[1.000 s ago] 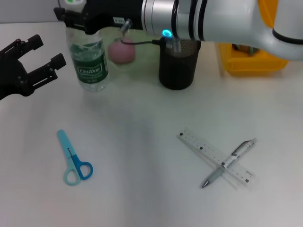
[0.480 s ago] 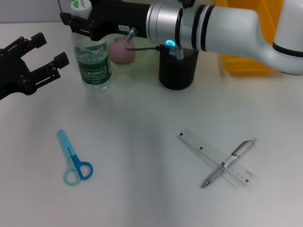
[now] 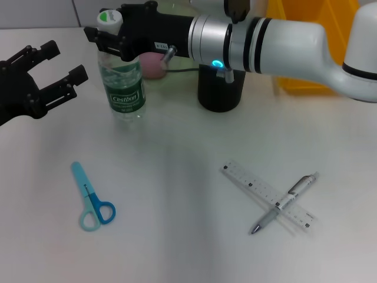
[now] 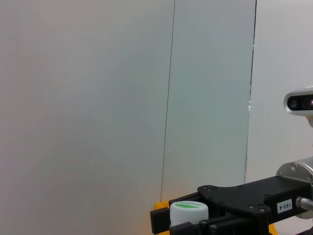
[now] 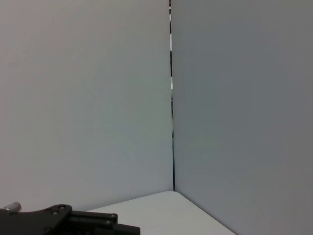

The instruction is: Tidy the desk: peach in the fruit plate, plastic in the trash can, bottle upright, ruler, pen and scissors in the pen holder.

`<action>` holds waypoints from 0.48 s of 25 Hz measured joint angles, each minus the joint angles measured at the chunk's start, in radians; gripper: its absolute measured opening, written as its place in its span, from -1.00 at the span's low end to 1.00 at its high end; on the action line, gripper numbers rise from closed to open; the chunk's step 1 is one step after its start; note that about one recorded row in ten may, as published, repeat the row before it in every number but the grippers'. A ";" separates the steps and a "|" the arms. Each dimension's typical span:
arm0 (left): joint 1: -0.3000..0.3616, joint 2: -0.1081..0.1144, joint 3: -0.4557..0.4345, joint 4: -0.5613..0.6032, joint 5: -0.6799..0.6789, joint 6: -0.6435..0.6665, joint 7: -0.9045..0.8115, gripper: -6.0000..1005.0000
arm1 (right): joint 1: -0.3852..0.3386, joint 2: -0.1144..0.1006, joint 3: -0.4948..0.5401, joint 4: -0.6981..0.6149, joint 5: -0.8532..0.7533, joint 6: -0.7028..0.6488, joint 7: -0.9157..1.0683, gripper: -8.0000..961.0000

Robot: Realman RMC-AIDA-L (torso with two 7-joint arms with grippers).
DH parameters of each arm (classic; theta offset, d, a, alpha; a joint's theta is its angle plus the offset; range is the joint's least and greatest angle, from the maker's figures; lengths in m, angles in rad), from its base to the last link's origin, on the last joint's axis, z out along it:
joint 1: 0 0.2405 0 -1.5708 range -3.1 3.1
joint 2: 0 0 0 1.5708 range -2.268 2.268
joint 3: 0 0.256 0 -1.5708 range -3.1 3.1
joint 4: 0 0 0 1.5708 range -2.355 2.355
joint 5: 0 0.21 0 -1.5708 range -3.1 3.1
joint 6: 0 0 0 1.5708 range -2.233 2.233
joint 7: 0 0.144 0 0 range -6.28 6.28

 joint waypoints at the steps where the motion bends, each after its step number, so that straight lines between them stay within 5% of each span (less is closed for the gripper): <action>1: 0.000 -0.001 0.000 0.000 0.000 0.000 0.000 0.58 | 0.000 0.000 -0.002 0.000 0.000 0.000 0.000 -0.07; 12: -0.005 -0.004 0.007 0.000 0.003 0.000 0.000 0.58 | -0.004 0.000 -0.024 0.002 0.000 0.000 -0.042 -0.07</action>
